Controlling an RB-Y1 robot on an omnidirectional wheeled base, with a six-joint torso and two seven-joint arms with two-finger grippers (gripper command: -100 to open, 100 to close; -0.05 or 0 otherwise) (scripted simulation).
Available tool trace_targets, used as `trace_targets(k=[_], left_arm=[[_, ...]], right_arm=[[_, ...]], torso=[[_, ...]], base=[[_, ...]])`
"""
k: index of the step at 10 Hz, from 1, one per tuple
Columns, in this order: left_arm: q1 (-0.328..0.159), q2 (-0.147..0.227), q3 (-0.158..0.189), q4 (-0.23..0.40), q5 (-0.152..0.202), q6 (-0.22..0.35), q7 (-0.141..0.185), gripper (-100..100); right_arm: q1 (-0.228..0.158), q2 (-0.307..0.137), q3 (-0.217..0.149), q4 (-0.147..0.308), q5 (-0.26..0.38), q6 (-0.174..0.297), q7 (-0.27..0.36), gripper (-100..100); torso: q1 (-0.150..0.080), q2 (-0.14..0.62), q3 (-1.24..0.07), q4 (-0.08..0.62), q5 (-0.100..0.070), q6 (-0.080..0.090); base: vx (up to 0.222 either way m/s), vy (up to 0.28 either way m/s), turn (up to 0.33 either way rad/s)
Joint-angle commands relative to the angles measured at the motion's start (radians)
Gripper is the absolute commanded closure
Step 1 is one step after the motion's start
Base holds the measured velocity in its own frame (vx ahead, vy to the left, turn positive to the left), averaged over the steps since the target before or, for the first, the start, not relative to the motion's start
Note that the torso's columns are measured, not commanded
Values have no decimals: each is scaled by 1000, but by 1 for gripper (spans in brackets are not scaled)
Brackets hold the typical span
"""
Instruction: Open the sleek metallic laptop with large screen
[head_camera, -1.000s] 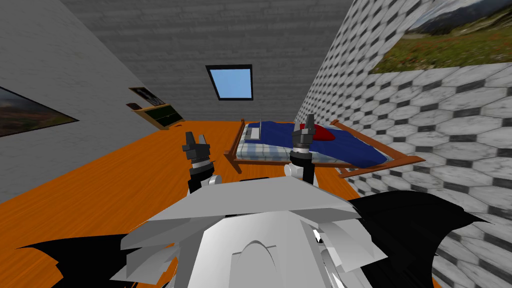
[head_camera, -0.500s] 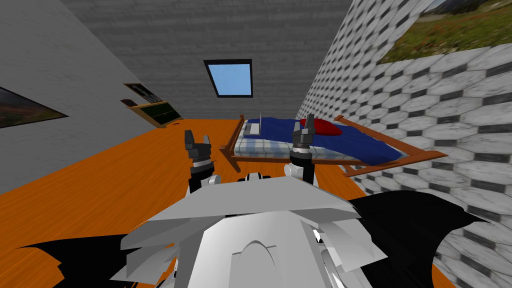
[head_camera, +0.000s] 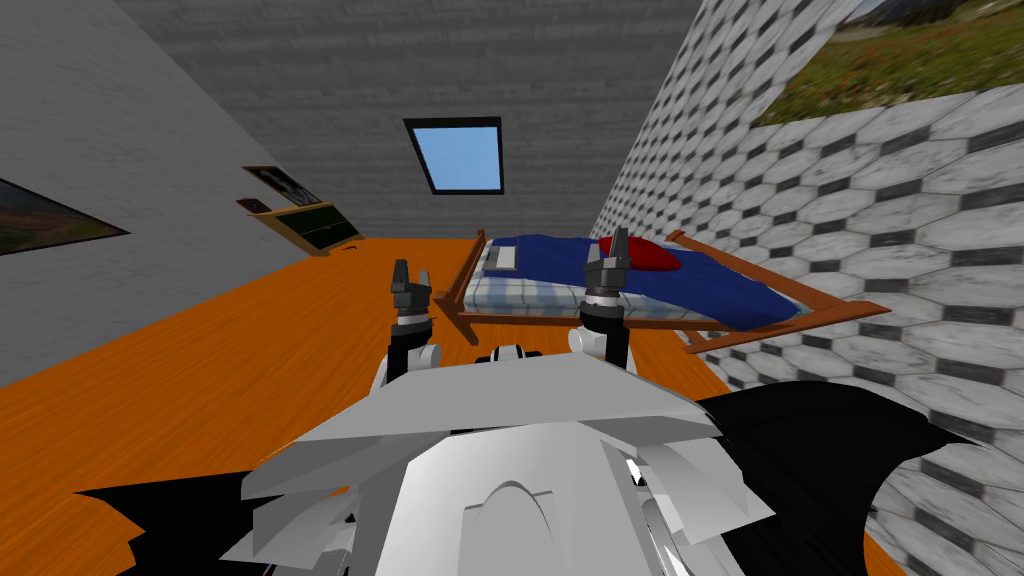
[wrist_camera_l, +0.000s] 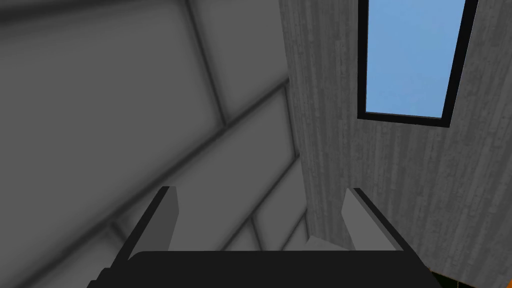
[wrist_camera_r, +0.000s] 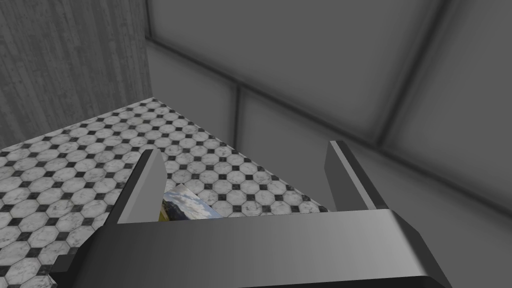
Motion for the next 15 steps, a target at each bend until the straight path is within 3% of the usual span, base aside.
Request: trace_targets(k=[1,5,6,11,12,13,14,15], left_arm=[[-71,23,5,64,-15,37,-8,-100],[-208,38,17,199,-41,96,-19,-100],[-208,38,17,211,-41,96,-19,-100],[-353,46,31,354,-70,161,-31,-100],[-360,46,31,366,-70,161,-31,-100],[-399,48,35,401,-77,178,-35,-100],[-399,48,35,407,-77,178,-35,-100],[-439,49,38,441,-85,195,-38,-100]], right_arm=[[0,0,0,0,0,0,0,0],[0,0,0,0,0,0,0,0],[0,0,0,0,0,0,0,0],[0,0,0,0,0,0,0,0],[0,0,0,0,0,0,0,0],[0,0,0,0,0,0,0,0],[0,0,0,0,0,0,0,0],[0,0,0,0,0,0,0,0]], torso=[[0,0,0,0,0,0],[0,0,0,0,0,0],[0,0,0,0,0,0],[0,0,0,0,0,0],[-1,0,0,0,0,0],[1,0,0,0,0,0],[2,0,0,0,1,0],[2,1,0,0,1,0]], base=[[12,-75,-8],[10,-92,-12],[11,-64,-2],[9,-65,-9],[9,-67,-5],[5,-60,-9],[4,-48,-5],[10,-52,-7]])
